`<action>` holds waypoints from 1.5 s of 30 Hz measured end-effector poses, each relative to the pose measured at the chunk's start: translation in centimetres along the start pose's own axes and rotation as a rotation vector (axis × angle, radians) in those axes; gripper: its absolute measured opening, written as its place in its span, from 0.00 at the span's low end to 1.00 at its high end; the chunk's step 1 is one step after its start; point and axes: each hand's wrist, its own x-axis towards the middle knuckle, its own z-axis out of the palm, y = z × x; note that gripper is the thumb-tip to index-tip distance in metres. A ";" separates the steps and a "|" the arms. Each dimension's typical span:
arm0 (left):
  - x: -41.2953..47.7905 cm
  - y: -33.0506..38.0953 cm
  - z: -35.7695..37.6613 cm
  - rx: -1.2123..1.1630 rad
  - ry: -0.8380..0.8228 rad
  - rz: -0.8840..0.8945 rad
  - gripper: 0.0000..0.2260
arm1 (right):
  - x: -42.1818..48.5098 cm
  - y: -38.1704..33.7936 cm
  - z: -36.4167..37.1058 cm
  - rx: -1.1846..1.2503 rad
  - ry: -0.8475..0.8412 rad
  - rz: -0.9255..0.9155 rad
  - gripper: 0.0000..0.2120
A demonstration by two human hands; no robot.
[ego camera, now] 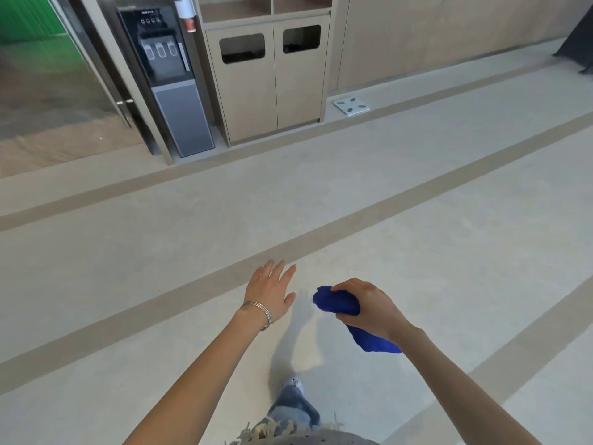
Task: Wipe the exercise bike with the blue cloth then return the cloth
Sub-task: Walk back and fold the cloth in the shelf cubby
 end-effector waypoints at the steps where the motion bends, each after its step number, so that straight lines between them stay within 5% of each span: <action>1: 1.5 -0.8 -0.6 0.008 0.004 0.006 0.27 | 1.4 -0.1 -0.5 0.003 0.016 0.001 0.20; 45: 54.1 -10.0 -13.8 -0.080 -0.054 -0.114 0.28 | 52.5 14.6 -21.4 -0.002 -0.117 -0.108 0.20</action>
